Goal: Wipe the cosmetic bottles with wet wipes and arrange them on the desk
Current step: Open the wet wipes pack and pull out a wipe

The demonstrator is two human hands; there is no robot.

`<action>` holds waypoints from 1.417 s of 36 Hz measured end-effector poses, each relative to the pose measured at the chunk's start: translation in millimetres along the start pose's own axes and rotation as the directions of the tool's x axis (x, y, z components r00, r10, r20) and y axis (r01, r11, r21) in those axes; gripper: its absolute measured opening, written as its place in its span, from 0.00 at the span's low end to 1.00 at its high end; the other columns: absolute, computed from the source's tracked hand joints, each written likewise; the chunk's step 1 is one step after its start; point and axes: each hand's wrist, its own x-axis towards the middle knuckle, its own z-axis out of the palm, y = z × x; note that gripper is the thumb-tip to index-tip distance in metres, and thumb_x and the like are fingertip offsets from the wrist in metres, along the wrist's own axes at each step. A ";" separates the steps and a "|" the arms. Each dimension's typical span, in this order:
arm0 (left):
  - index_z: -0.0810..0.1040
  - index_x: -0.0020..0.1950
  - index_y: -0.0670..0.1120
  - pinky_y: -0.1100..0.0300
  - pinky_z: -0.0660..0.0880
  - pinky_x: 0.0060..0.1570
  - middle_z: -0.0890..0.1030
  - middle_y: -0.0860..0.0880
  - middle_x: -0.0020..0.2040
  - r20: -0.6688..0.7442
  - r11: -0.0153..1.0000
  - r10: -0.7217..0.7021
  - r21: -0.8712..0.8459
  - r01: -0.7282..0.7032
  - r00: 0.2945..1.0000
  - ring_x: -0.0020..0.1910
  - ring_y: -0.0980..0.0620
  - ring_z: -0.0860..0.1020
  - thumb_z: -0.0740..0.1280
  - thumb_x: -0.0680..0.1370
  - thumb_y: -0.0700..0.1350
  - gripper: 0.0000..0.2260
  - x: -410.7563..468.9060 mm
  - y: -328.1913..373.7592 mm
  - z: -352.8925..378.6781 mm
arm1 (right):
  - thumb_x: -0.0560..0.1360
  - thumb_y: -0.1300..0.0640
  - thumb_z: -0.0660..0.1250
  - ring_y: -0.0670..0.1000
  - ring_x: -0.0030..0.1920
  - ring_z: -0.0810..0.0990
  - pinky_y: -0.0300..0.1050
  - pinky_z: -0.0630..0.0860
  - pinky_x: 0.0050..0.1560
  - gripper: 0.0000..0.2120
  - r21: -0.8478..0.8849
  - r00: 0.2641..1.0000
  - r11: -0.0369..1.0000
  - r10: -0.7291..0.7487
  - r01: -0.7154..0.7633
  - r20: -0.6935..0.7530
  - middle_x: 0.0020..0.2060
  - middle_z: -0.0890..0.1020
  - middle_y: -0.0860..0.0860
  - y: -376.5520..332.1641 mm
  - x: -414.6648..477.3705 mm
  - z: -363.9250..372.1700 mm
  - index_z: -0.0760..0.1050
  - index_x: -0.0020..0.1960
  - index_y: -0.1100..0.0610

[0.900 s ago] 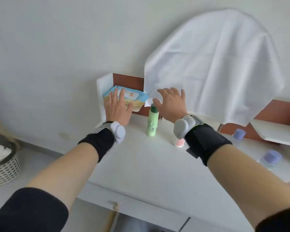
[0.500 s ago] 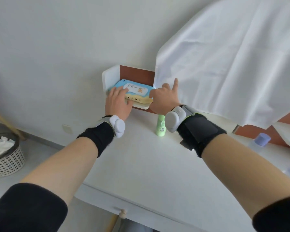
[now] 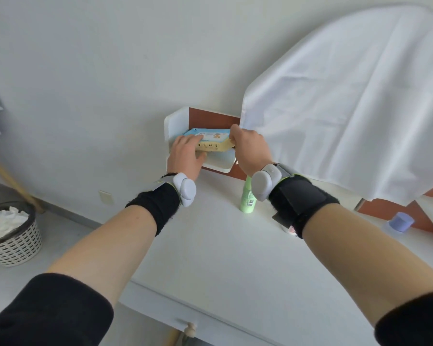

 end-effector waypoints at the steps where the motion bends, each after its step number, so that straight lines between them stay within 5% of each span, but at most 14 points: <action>1: 0.74 0.67 0.43 0.50 0.68 0.63 0.76 0.44 0.63 -0.016 1.000 0.003 -0.023 -0.003 1.000 0.65 0.43 0.69 0.67 0.76 0.41 0.19 1.0 0.2 -0.9 | 0.72 0.71 0.56 0.61 0.36 0.69 0.50 0.65 0.35 0.12 0.058 0.999 0.998 -0.015 0.018 -0.050 0.44 0.77 0.61 -0.6 0.4 0.1 0.69 0.53 0.62; 10: 0.74 0.68 0.46 0.51 0.72 0.55 0.78 0.46 0.59 -0.171 0.996 0.018 -0.078 -0.032 0.985 0.60 0.42 0.72 0.68 0.76 0.43 0.20 2.4 22.7 -17.2 | 0.73 0.72 0.57 0.64 0.33 0.71 0.52 0.69 0.34 0.08 0.209 0.955 0.970 -0.060 0.125 -0.292 0.42 0.73 0.59 -13.9 -9.5 -26.1 0.71 0.50 0.65; 23: 0.73 0.68 0.51 0.55 0.70 0.42 0.76 0.53 0.65 -0.157 0.996 0.066 0.062 -0.057 0.985 0.65 0.46 0.68 0.69 0.73 0.43 0.23 -46.0 77.3 -57.1 | 0.72 0.66 0.52 0.65 0.39 0.74 0.61 0.75 0.41 0.09 0.265 0.946 0.952 -0.065 0.154 -0.317 0.46 0.73 0.59 -11.1 -87.4 -78.3 0.68 0.49 0.63; 33: 0.74 0.67 0.54 0.57 0.67 0.42 0.78 0.55 0.62 -0.065 0.986 0.058 0.161 -0.047 0.996 0.61 0.46 0.70 0.68 0.74 0.50 0.20 -122.8 105.9 -59.3 | 0.78 0.66 0.55 0.62 0.40 0.78 0.60 0.76 0.40 0.05 0.325 0.960 0.943 0.018 0.077 -0.281 0.46 0.75 0.58 10.4 -182.8 -79.0 0.68 0.50 0.64; 45: 0.80 0.59 0.51 0.54 0.68 0.38 0.81 0.50 0.55 0.036 0.960 0.155 0.231 -0.159 0.987 0.51 0.41 0.74 0.74 0.69 0.44 0.18 -208.8 108.4 -18.6 | 0.73 0.66 0.60 0.61 0.32 0.73 0.55 0.72 0.31 0.03 0.264 0.976 0.964 0.094 -0.040 -0.195 0.39 0.76 0.60 35.0 -264.0 -55.5 0.71 0.45 0.64; 51: 0.73 0.67 0.56 0.55 0.70 0.48 0.75 0.55 0.64 0.336 0.939 0.119 0.267 -0.216 0.934 0.60 0.47 0.69 0.66 0.73 0.54 0.21 -230.3 119.6 -2.9 | 0.69 0.60 0.58 0.60 0.31 0.73 0.53 0.73 0.32 0.07 0.234 0.973 0.958 0.199 -0.168 -0.117 0.34 0.77 0.55 52.8 -289.7 -43.3 0.73 0.38 0.62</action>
